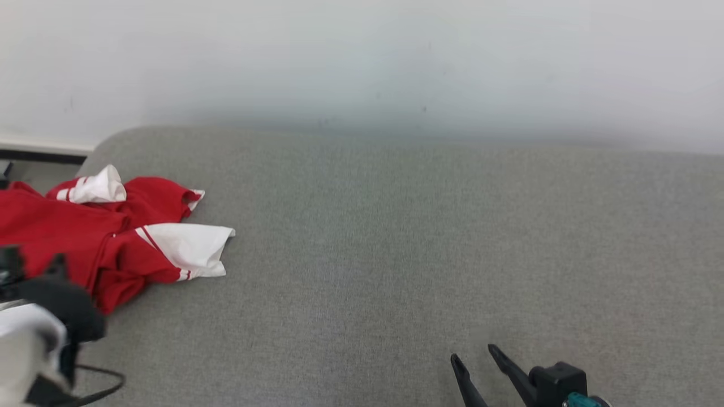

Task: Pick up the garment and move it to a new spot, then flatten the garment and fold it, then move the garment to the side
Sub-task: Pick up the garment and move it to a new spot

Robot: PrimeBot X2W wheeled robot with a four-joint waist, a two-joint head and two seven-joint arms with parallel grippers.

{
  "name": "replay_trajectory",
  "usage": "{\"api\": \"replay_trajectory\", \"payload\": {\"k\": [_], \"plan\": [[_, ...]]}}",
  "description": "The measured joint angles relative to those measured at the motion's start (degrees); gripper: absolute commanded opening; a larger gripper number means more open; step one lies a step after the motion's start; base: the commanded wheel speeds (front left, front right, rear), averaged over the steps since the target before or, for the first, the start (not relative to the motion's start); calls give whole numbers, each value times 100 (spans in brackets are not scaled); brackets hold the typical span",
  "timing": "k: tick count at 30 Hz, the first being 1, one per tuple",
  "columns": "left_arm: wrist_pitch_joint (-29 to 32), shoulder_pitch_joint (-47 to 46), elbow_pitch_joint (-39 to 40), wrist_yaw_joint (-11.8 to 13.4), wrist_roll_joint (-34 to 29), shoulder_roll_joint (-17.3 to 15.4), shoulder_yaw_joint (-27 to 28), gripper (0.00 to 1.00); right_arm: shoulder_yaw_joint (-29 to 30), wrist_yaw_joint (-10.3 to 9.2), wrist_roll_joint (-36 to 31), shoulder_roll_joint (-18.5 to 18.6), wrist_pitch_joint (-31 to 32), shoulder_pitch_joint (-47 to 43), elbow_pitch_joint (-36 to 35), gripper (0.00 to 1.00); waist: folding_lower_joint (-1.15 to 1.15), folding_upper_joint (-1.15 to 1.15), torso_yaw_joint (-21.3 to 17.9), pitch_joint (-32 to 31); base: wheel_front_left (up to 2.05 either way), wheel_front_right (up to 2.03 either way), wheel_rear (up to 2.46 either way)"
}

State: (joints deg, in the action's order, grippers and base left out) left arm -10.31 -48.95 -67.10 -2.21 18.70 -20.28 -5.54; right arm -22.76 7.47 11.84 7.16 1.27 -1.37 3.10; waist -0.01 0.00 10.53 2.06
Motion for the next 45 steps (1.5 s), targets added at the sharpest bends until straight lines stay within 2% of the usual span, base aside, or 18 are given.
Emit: {"api": "replay_trajectory", "payload": {"k": [4, 5, 6, 8, 11, 12, 13, 17, 21, 29, 34, 36, 41, 45], "plan": [[15, -210, -32, 134, -148, 393, -243, 0, -7, 0, 24, -65, -82, -64, 118, 100, 0, 0, -10, -295, 0, 0, 0], [7, -243, -31, 151, -164, 463, -283, 18, 2, 0, 25, -89, -109, -69, 151, 100, 0, 0, -15, -361, 0, 0, 0], [-36, -264, -24, 178, -176, 535, -321, 75, 18, 0, 26, -114, -140, -83, 174, 100, 0, 0, -21, -421, 0, 0, 0], [-90, -270, -12, 180, -199, 710, -372, 0, 67, 0, 27, -152, -199, -142, 223, 100, 0, 0, -36, -533, 0, 0, 0], [-270, -246, 169, 170, -181, 947, -401, 0, 133, 0, 29, -198, -281, -173, 309, 100, 0, 0, -62, -678, 0, 0, 0], [-330, -205, 270, 121, -143, 1010, -403, 20, 156, 0, 27, -219, -298, -175, 325, 100, 0, 0, -71, -722, 0, 0, 0], [-375, -135, 409, 70, -112, 1083, -398, 100, 185, 0, 26, -235, -331, -186, 342, 100, 0, 0, -80, -764, 0, 0, 0], [-446, 388, 1136, -34, -8, 1347, -375, 100, 350, 0, 9, -292, -386, -289, 364, 100, 0, 0, -131, -917, 0, 0, 0], [-468, 1300, 2302, -46, 60, 1500, -296, 100, 502, 0, -42, -326, -433, -312, 349, 100, 0, 0, -246, -997, 0, 0, 0], [-470, 3696, 4673, 322, 124, 1660, -225, 100, 776, 0, -166, -332, -501, -404, 337, 100, 0, 0, -616, -1044, 0, 0, 0], [-471, 4819, 5833, 535, 129, 1660, -27, 100, 893, 0, -245, -312, -472, -423, 211, 100, 0, 0, -868, -1045, 0, 0, 0], [-471, 5285, 6369, 532, -46, 1583, 5, 100, 923, 0, -269, -286, -437, -424, 168, 100, 0, 0, -1011, -1046, 0, 0, 0], [-471, 5799, 6934, 531, -175, 1543, 154, 100, 966, 0, -272, -248, -485, -422, 146, 100, 1, 0, -1154, -1065, 0, 0, 0], [-471, 6207, 7037, 543, -236, 1566, 211, 100, 1118, 0, -360, -257, -646, -447, 9, 100, 0, 0, -1185, -1104, 0, 0, 0]]}}
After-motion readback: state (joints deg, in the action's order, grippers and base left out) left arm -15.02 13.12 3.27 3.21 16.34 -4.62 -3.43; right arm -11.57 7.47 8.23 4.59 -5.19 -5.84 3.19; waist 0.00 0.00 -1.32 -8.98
